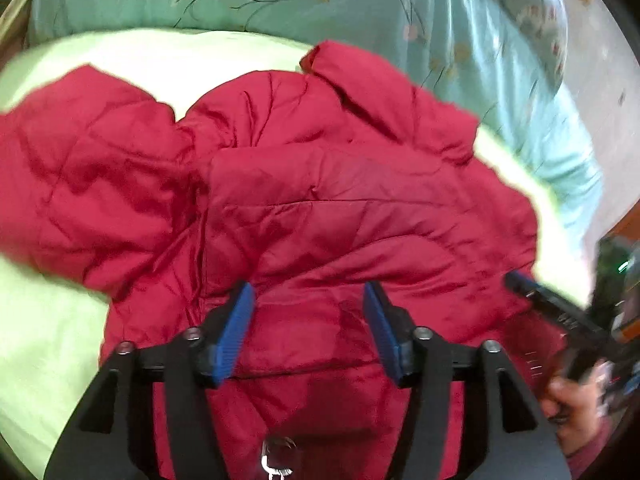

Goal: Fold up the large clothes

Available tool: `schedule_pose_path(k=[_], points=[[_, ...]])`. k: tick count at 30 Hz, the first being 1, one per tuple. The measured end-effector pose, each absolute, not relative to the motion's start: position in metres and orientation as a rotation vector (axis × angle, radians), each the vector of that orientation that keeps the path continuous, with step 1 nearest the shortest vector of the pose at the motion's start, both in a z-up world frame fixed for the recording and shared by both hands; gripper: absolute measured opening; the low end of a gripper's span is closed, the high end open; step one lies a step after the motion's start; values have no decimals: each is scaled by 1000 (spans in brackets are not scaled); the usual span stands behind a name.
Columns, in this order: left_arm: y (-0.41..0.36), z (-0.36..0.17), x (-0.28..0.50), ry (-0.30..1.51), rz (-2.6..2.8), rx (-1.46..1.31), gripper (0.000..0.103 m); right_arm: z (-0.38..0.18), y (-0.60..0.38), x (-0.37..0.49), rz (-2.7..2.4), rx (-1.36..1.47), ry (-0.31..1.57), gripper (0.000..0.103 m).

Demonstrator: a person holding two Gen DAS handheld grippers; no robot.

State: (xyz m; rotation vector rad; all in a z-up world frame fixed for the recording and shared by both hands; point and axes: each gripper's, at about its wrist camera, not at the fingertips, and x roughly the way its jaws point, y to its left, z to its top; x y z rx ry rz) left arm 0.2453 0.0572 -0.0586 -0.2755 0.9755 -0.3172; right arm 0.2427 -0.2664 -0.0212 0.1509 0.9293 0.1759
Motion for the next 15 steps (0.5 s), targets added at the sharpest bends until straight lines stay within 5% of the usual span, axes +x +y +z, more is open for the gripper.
schedule_pose_path(k=[15], points=[[124, -65, 229, 975, -192, -451, 57, 21, -254, 189, 276, 203, 897, 43]])
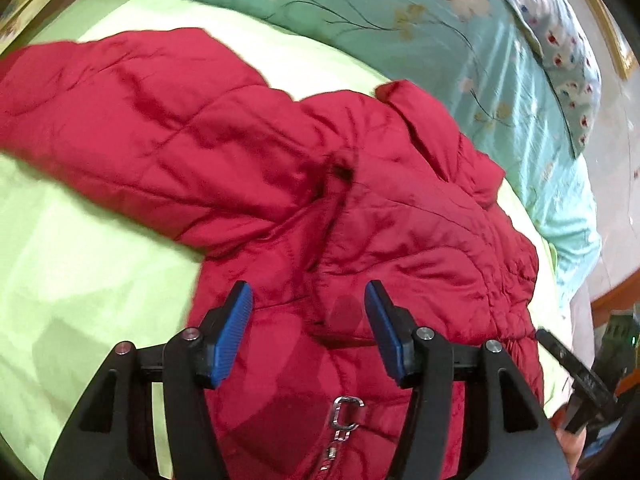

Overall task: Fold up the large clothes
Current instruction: 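Reach the left gripper to the other sleeve cuff and grasp it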

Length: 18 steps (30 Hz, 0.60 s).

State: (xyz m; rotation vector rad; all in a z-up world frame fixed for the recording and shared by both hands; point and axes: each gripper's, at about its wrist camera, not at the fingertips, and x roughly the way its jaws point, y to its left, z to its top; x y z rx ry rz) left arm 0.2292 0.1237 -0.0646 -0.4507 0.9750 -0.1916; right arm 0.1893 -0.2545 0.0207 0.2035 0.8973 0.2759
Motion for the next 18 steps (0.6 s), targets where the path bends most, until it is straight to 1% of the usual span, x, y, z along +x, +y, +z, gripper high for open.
schedule_pose_path(k=[4, 6, 13, 18], points=[[144, -66, 228, 965, -155, -519, 58, 28, -251, 175, 303, 212, 886, 46], [158, -70, 230, 971, -110, -546, 61, 30, -249, 168, 309, 203, 879, 47], [215, -84, 233, 974, -25, -701, 62, 30, -243, 154, 330, 194, 888, 48], [256, -90, 231, 941, 44, -780, 62, 27, -241, 150, 346, 209, 901, 48]])
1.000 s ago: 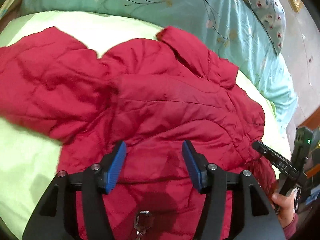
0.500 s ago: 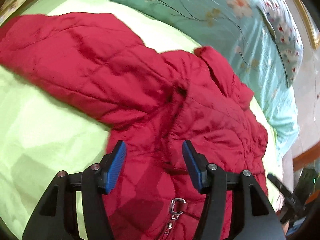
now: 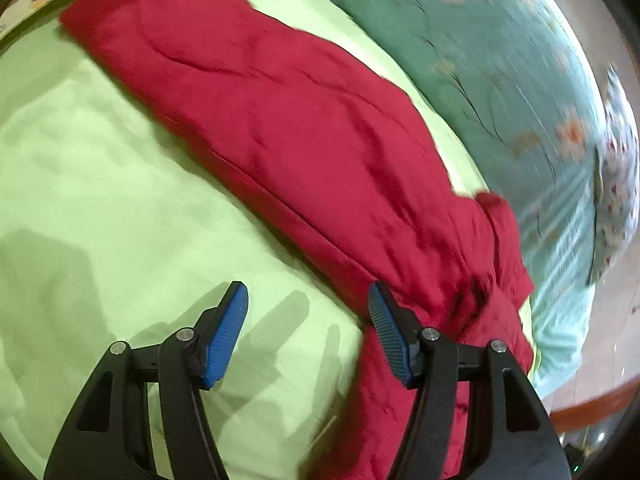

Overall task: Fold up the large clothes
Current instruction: 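Reach the left gripper to the other sleeve cuff and grasp it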

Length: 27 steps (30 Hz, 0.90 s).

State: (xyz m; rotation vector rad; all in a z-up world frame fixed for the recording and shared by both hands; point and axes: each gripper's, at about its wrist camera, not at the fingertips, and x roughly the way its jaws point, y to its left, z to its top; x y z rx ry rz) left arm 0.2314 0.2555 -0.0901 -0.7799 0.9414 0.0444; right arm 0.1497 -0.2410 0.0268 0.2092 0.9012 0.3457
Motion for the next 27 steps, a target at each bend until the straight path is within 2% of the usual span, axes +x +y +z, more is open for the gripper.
schedule_pose_path(k=[7, 15, 23, 27], points=[[304, -97, 240, 884, 97, -882, 62, 27, -242, 145, 348, 214, 907, 48], [360, -105, 252, 737, 211, -974, 62, 24, -239, 141, 341, 209, 926, 48], [384, -103, 279, 717, 194, -989, 61, 21, -241, 137, 331, 206, 937, 48], [378, -88, 279, 669, 145, -965, 21, 21, -240, 136, 330, 197, 938, 48]])
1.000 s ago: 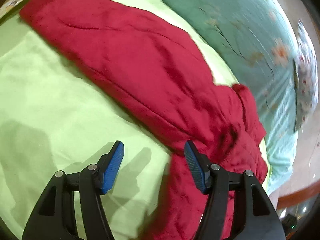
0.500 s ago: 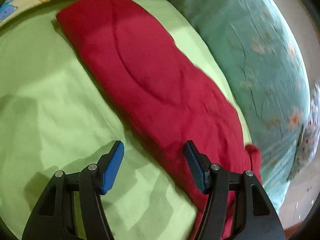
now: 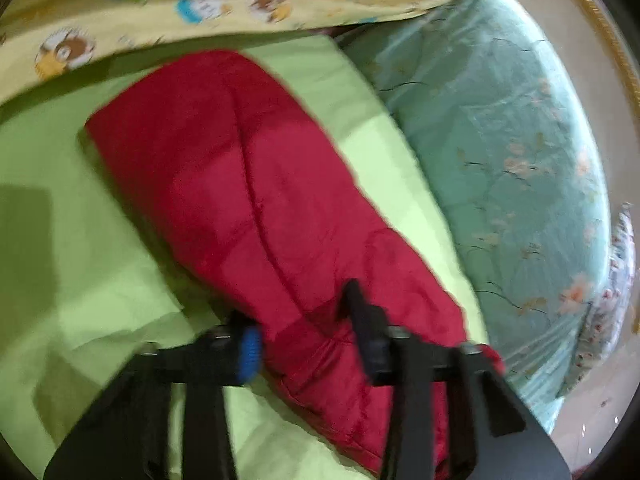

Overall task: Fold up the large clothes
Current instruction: 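Reach the left gripper to the other sleeve cuff and grasp it, then lift the sleeve with the left gripper, fold it across the body, release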

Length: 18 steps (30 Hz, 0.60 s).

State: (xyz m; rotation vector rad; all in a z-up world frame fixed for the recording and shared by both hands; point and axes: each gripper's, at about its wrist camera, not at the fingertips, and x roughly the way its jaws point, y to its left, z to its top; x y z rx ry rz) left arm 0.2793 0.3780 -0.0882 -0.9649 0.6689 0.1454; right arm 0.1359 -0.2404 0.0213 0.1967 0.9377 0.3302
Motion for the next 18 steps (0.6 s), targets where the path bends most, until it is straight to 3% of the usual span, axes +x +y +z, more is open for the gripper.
schedule_pose_path(k=[6, 18], points=[[358, -56, 261, 588, 40, -915, 10, 22, -243, 136, 322, 199, 932, 48], [251, 21, 235, 512, -227, -680, 10, 26, -246, 133, 320, 216, 917, 48]])
